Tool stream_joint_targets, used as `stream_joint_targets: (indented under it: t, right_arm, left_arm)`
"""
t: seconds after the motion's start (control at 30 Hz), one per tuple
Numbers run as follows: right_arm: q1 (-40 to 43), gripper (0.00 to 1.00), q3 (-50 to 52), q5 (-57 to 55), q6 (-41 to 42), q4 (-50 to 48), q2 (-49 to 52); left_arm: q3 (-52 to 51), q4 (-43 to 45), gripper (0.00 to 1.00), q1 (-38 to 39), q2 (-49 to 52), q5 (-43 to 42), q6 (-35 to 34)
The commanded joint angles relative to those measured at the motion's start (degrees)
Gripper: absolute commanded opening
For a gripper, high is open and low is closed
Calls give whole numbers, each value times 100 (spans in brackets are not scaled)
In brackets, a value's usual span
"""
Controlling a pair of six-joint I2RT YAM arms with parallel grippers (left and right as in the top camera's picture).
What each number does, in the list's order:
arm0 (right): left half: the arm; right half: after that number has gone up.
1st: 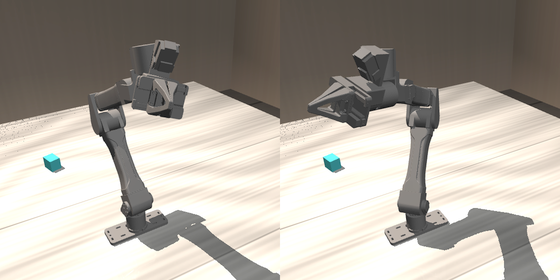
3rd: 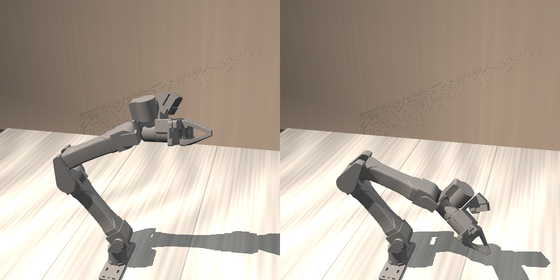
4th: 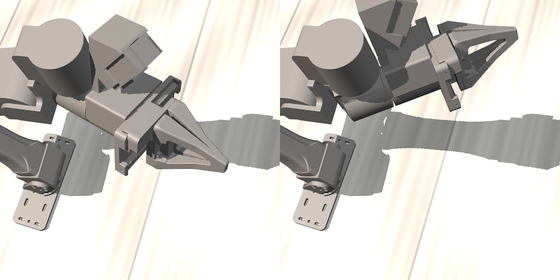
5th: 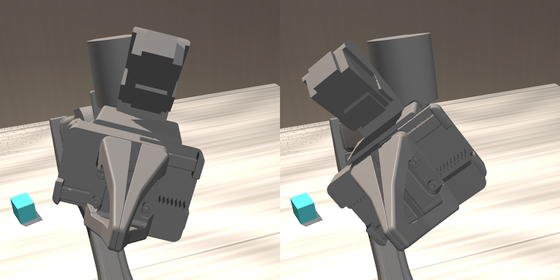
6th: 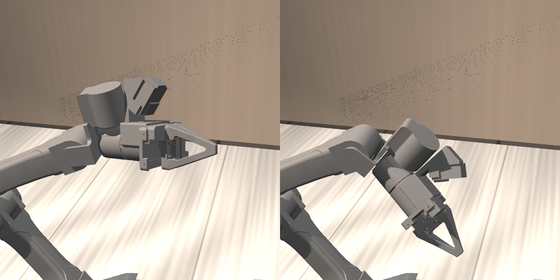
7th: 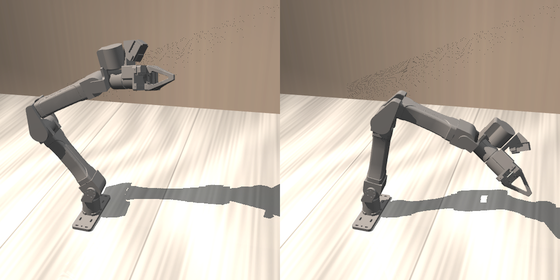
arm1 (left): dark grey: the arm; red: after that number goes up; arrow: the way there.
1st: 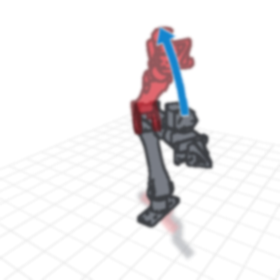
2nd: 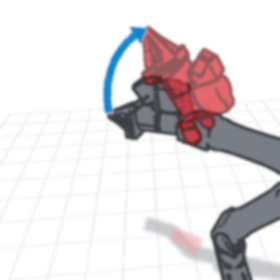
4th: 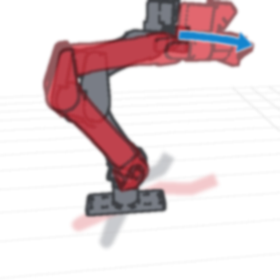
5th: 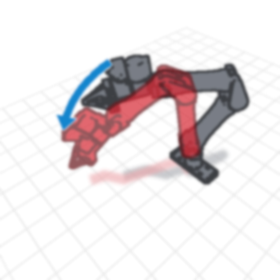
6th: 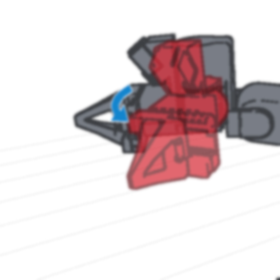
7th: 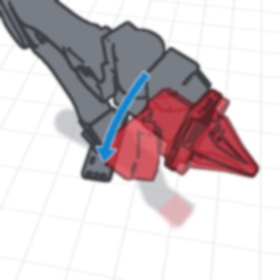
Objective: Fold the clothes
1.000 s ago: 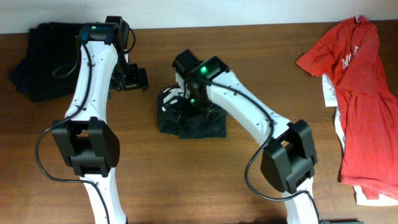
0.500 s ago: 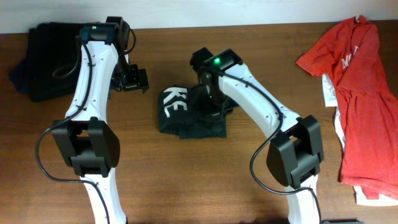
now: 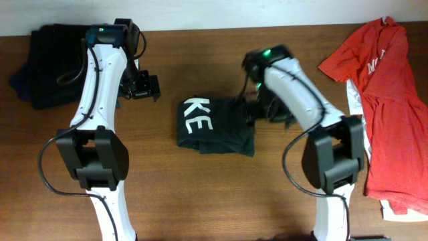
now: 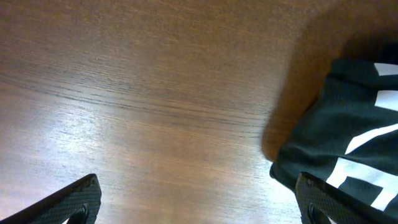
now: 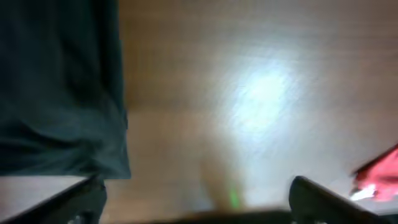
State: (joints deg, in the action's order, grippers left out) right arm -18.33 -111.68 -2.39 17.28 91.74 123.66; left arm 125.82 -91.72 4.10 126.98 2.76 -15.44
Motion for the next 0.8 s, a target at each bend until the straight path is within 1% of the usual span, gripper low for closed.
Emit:
stream_joint_targets:
  t: [0.0, 0.03, 0.07, 0.1, 0.17, 0.2, 0.23, 0.27, 0.3, 0.33, 0.37, 0.4, 0.47, 0.5, 0.57, 0.6, 0.63, 0.67, 0.7, 0.73, 0.77]
  right_arm:
    - [245, 99, -337, 98, -164, -317, -109]
    - [264, 99, -304, 505, -494, -575, -103]
    - [249, 95, -260, 1200, -859, -914, -103]
    - [210, 86, -216, 1593, -1010, -1145, -85]
    - [42, 59, -61, 1720, -1049, -1362, -17]
    - [-11, 56, 76, 1722, -1043, -1445, -17]
    - [-59, 56, 308, 1709, -1045, -1606, -15]
    - [-81, 55, 595, 1488, -1027, -1816, -17]
    - [-81, 55, 968, 1172, -804, -2063, -15]
    - [-39, 54, 1357, 1222, -739, -2365, -15]
    - [-7, 51, 1663, 1270, -739, -2605, -15]
    - [15, 43, 1878, 1228, -739, -2752, -17]
    - [162, 4, 2013, 1036, -634, -2756, -17]
    - [245, 4, 1919, 815, -466, -2544, -26]
    - [424, 4, 1556, 570, -455, -1919, -28]
    - [501, 8, 1353, 463, -457, -1593, -28]
    - [562, 14, 1261, 280, -457, -1344, -28]
    - [588, 23, 1266, 138, -455, -1204, -28]
    - [636, 35, 1298, 52, -433, -1043, -28]
    - [680, 36, 1296, -50, -267, -981, -42]
    - [748, 39, 1250, -249, -15, -925, -83]
  left_arm:
    - [0, 57, 99, 2, 2, -61, -33]
    - [0, 85, 99, 2, 2, -61, -33]
    - [0, 125, 99, 2, 2, -63, -33]
    - [0, 142, 99, 17, 2, -63, -33]
    - [0, 142, 99, 61, 2, -61, -33]
    - [-2, 142, 99, 68, 2, -61, -33]
    - [0, 144, 99, 68, 2, -59, -33]
    - [0, 144, 99, 68, 2, -59, -33]
    - [-2, 140, 99, 68, 2, -59, -33]
    - [-2, 127, 99, 68, 2, -57, -31]
    - [0, 125, 99, 68, 2, -55, -31]
    - [0, 125, 99, 68, 2, -42, -33]
    - [0, 125, 99, 66, 2, -42, -33]
    - [0, 125, 99, 66, 2, -42, -31]
    - [0, 144, 99, 68, 2, -42, -33]
    - [0, 177, 99, 74, 2, -42, -33]
    - [-2, 195, 99, 85, 2, -42, -33]
    - [0, 192, 99, 90, 2, -44, -33]
    - [0, 181, 99, 90, 2, -46, -33]
    - [0, 166, 99, 90, 2, -190, -31]
    - [0, 238, 99, 125, 0, -713, 216]
